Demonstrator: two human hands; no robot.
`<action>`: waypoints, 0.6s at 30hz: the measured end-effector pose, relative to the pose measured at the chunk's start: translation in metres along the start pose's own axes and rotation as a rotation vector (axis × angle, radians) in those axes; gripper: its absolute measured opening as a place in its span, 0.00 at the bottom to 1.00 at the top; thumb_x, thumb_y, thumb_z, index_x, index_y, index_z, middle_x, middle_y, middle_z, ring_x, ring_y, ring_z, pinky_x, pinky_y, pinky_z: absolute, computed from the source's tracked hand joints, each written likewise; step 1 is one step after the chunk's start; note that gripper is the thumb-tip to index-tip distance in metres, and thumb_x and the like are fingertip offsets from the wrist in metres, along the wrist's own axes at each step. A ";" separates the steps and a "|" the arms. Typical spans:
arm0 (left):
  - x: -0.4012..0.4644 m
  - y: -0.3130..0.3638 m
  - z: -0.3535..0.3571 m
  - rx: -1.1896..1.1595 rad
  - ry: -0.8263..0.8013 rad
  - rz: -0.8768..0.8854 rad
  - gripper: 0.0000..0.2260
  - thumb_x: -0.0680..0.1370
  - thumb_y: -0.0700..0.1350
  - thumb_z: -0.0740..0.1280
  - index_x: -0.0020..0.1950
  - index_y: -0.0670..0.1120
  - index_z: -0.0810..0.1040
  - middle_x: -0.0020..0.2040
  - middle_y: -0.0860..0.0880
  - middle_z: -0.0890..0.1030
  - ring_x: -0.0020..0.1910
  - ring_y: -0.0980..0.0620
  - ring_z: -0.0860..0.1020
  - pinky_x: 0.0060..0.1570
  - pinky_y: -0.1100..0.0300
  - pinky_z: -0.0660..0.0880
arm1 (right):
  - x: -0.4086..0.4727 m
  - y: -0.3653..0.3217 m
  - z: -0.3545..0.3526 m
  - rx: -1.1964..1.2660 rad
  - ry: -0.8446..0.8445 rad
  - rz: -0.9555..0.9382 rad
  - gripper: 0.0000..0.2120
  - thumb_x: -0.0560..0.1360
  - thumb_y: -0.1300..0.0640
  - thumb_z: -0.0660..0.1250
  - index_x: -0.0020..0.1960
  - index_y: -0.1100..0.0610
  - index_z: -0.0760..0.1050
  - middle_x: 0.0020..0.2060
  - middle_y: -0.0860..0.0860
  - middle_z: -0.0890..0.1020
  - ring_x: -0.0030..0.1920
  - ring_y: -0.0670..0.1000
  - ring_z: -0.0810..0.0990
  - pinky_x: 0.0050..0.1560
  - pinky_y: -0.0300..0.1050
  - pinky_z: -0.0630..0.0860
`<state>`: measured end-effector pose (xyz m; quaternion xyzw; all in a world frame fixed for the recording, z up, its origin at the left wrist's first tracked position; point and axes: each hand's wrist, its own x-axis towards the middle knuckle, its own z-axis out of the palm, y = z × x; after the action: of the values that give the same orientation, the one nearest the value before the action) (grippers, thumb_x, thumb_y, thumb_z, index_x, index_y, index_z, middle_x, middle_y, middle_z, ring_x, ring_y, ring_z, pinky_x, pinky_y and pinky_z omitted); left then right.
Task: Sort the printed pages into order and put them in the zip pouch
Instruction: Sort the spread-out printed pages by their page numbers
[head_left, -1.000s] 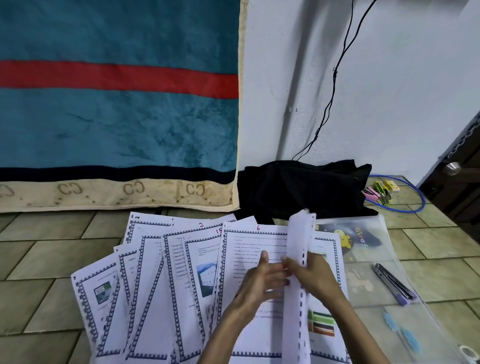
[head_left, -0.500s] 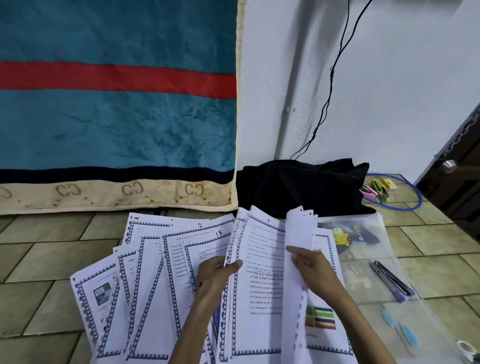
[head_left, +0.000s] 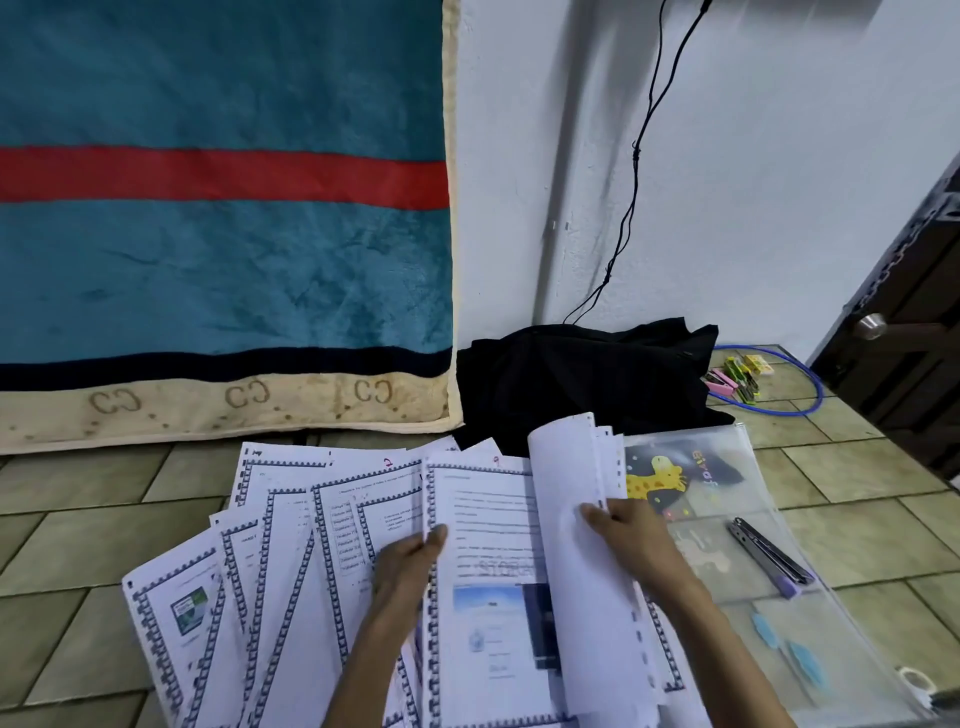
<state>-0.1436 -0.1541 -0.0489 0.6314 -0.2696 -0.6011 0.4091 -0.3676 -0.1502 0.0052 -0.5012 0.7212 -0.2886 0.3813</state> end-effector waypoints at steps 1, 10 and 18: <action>0.001 -0.002 -0.006 0.069 0.052 0.047 0.15 0.76 0.42 0.67 0.59 0.35 0.77 0.55 0.42 0.80 0.51 0.49 0.78 0.56 0.59 0.72 | 0.002 0.003 -0.007 -0.007 0.021 0.006 0.16 0.77 0.58 0.64 0.31 0.58 0.68 0.27 0.53 0.69 0.28 0.49 0.66 0.29 0.40 0.61; -0.016 0.006 0.030 -0.246 -0.444 -0.155 0.40 0.74 0.69 0.37 0.57 0.45 0.80 0.55 0.43 0.82 0.56 0.44 0.78 0.58 0.48 0.71 | -0.011 -0.025 0.013 0.100 -0.163 0.010 0.25 0.79 0.47 0.60 0.56 0.71 0.76 0.54 0.67 0.79 0.55 0.66 0.78 0.54 0.56 0.76; -0.025 -0.007 0.009 0.298 0.182 0.050 0.18 0.79 0.53 0.59 0.66 0.47 0.73 0.72 0.46 0.67 0.72 0.45 0.64 0.70 0.53 0.60 | -0.001 -0.021 0.037 -0.131 -0.148 -0.081 0.10 0.77 0.61 0.60 0.42 0.64 0.77 0.37 0.59 0.82 0.38 0.56 0.80 0.38 0.43 0.72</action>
<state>-0.1571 -0.1313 -0.0404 0.7300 -0.3331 -0.4844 0.3486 -0.3257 -0.1573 0.0027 -0.5735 0.6877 -0.2183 0.3880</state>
